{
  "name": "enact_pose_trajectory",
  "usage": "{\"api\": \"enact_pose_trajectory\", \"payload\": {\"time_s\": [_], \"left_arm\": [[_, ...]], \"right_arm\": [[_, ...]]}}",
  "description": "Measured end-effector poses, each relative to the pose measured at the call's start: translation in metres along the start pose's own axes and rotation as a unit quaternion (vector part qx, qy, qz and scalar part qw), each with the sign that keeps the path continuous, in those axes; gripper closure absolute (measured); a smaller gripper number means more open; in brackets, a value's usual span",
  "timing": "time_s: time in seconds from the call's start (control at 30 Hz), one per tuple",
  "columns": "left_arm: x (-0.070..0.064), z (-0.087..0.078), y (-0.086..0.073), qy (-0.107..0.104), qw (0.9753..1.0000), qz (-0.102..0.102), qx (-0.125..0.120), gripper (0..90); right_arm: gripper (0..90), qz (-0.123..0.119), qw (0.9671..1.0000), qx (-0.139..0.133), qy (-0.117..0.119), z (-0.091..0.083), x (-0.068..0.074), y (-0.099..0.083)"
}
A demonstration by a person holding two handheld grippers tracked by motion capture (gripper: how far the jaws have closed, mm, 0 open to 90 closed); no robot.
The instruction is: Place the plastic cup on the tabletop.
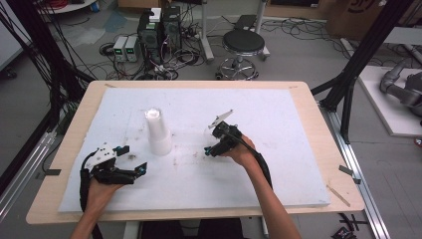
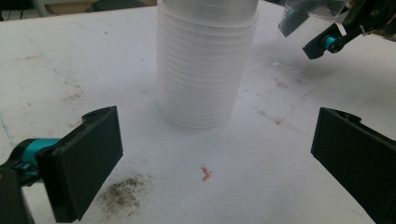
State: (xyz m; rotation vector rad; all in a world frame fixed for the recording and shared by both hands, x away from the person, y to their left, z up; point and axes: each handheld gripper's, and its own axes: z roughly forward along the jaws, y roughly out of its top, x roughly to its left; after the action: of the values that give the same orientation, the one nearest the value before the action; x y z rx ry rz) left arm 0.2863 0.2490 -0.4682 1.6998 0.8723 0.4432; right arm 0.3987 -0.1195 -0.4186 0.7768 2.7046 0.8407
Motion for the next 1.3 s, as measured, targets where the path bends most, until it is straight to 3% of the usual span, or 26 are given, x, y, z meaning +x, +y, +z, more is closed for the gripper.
{"api": "enact_pose_trajectory", "payload": {"time_s": [0.3,0.43,0.63,0.8,0.9,1.07,1.2,1.3], "left_arm": [[0.001,0.000,0.000,-0.002,1.0000,0.000,0.001,2.0],[0.001,-0.001,0.000,-0.001,1.0000,-0.003,-0.004,2.0],[0.001,-0.002,-0.001,0.002,1.0000,-0.003,-0.008,2.0],[0.000,-0.002,-0.001,0.005,0.9999,-0.005,-0.009,2.0],[0.001,-0.002,-0.001,0.006,0.9999,-0.007,-0.009,2.0],[0.000,-0.003,-0.001,0.010,0.9999,-0.004,-0.013,2.0],[0.000,-0.004,-0.002,0.015,0.9996,-0.004,-0.021,2.0],[0.000,-0.005,-0.002,0.017,0.9996,-0.007,-0.023,2.0]], "right_arm": [[18.1,0.013,0.9995,-0.027,0.004,0.002,0.000,-0.010],[18.1,0.017,0.9991,-0.039,0.003,-0.005,0.000,-0.015],[18.1,0.019,0.9962,-0.085,0.001,-0.022,0.003,-0.030],[18.1,0.029,0.9891,-0.144,-0.005,-0.040,0.007,-0.053],[18.1,0.037,0.9842,-0.171,-0.024,-0.049,0.009,-0.070],[18.1,0.060,0.9763,-0.202,-0.047,-0.059,0.009,-0.099],[18.1,0.078,0.9727,-0.207,-0.069,-0.064,0.008,-0.117],[18.1,0.086,0.9675,-0.219,-0.092,-0.068,0.008,-0.130]]}}
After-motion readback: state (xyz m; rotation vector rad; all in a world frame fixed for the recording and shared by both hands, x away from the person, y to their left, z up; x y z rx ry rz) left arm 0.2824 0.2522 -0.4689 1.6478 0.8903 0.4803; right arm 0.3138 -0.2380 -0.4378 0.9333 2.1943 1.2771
